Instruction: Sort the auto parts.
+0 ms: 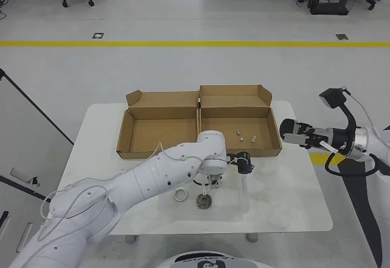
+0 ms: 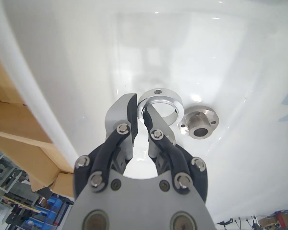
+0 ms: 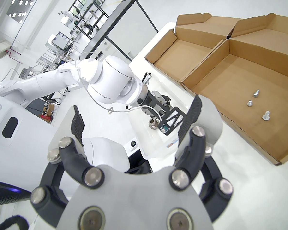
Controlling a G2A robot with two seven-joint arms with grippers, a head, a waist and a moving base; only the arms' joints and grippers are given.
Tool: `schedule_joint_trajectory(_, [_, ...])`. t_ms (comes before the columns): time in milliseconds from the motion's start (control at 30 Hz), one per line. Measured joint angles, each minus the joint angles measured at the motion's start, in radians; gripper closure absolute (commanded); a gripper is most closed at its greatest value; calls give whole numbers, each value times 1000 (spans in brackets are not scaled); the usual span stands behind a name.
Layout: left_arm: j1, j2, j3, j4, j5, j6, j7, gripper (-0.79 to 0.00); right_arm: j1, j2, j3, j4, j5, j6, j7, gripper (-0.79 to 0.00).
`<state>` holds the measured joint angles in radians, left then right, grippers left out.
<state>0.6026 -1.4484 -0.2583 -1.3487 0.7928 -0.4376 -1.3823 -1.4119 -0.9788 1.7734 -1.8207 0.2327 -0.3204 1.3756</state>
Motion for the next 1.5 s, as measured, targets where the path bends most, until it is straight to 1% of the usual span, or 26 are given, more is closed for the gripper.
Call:
schedule_joint_trajectory(200, [-6,54,-28,-146,6,52,-53,0,0,0,0,0,0,0,0,-785])
schedule_joint_trajectory(400, [-14,125,-67,-290,-7,101,-102,0,0,0,0,0,0,0,0,-785])
schedule_joint_trajectory(500, [1,166,-113,-358,-6,114,-115,0,0,0,0,0,0,0,0,-785])
schedule_joint_trajectory(600, [39,209,-192,-424,-28,91,-91,0,0,0,0,0,0,0,0,-785])
schedule_joint_trajectory(633, [62,227,-231,-447,-34,79,-73,0,0,0,0,0,0,0,0,-785])
schedule_joint_trajectory(700, [104,255,-298,-479,-43,69,-29,0,0,0,0,0,0,0,0,-785])
schedule_joint_trajectory(733, [137,272,-345,-502,-49,62,6,0,0,0,0,0,0,0,0,-785])
schedule_joint_trajectory(800, [191,297,-418,-535,-61,35,66,0,0,0,0,0,0,0,0,-785])
schedule_joint_trajectory(900, [294,338,-544,-579,-90,-46,165,0,0,0,0,0,0,0,0,-785])
schedule_joint_trajectory(1033, [401,374,-678,-615,-153,-174,284,0,0,0,0,0,0,0,0,-785])
schedule_joint_trajectory(1100, [444,388,-734,-628,-180,-232,340,0,0,0,0,0,0,0,0,-785])
schedule_joint_trajectory(1233, [536,410,-855,-642,-247,-377,504,0,0,0,0,0,0,0,0,-785])
schedule_joint_trajectory(1300, [569,416,-897,-642,-265,-439,576,0,0,0,0,0,0,0,0,-785])
schedule_joint_trajectory(1333, [588,419,-921,-640,-282,-482,631,0,0,0,0,0,0,0,0,-785])
schedule_joint_trajectory(1433, [622,420,-968,-630,-304,-571,773,0,0,0,0,0,0,0,0,-785])
schedule_joint_trajectory(1500, [632,420,-977,-640,-298,-578,852,0,0,0,0,0,0,0,0,-785])
